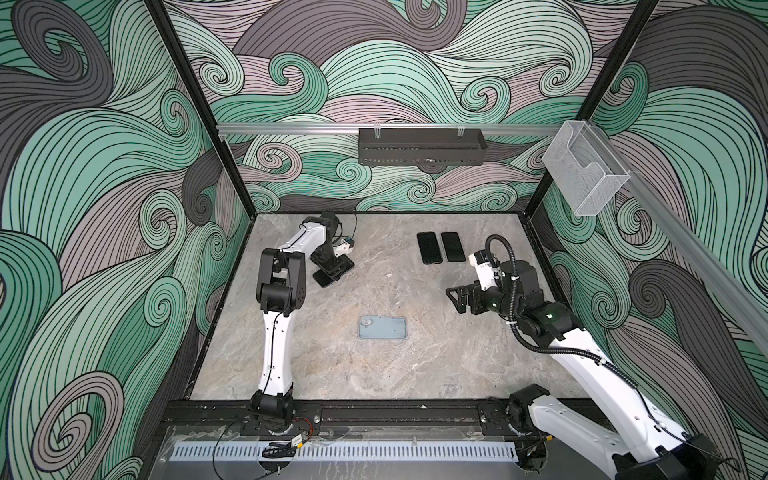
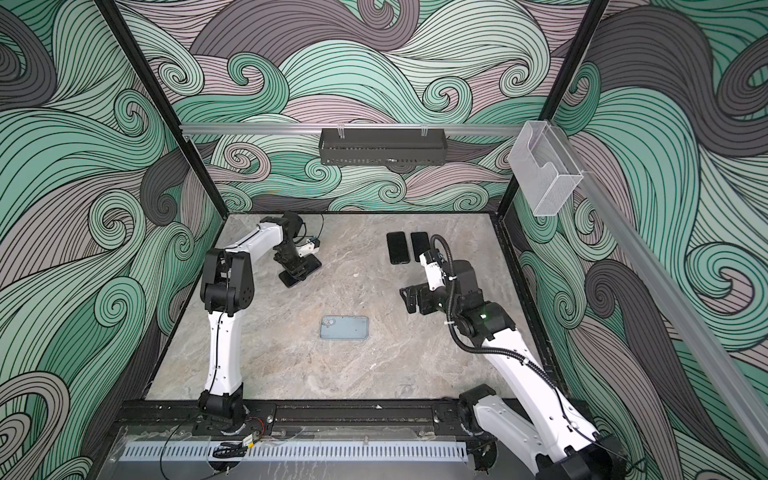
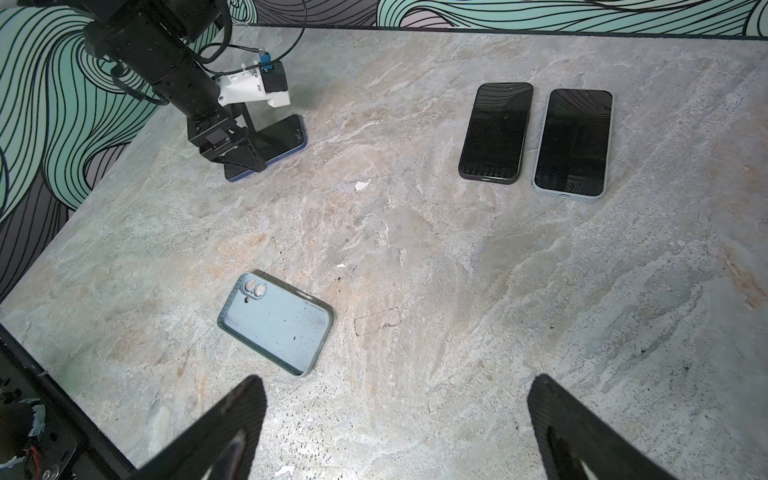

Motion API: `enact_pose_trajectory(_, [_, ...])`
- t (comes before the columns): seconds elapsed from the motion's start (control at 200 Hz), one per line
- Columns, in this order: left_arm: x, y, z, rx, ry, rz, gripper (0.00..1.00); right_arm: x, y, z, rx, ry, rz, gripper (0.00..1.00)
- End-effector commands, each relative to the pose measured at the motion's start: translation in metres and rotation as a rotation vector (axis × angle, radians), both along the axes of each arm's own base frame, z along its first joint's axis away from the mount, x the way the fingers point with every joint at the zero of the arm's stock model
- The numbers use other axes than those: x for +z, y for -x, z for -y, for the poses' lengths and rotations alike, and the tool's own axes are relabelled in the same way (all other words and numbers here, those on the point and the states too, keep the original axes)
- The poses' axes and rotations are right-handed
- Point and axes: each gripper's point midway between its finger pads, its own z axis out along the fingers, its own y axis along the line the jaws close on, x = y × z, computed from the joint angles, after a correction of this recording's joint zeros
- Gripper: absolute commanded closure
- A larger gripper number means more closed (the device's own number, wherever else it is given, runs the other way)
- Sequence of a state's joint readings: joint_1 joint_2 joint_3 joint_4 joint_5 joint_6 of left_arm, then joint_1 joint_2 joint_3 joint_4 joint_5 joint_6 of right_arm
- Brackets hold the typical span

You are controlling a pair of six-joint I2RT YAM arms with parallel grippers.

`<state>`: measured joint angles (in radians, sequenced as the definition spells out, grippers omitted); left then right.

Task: Put the phone into the phone case
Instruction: 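Grasp the blue-edged black phone with the left gripper and lift it, then carry the phone toward the right gripper while the right gripper grasps it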

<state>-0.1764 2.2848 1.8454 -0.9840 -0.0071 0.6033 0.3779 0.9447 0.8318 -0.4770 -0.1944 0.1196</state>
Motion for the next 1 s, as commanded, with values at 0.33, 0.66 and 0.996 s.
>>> enact_pose_trajectory(0.33, [0.041, 0.005, 0.041, -0.023, 0.072, 0.154, 0.87, 0.001, -0.001, -0.012, 0.029, -0.053, -0.026, 0.03])
enact_pose_trajectory(0.66, [0.076, 0.019, 0.076, -0.059, 0.149, 0.217, 1.00, -0.006, -0.001, -0.028, 0.076, -0.120, -0.093, 0.05])
enact_pose_trajectory(0.996, [0.112, 0.057, 0.129, -0.140, 0.287, 0.268, 1.00, -0.006, -0.003, -0.056, 0.127, -0.268, -0.225, 0.11])
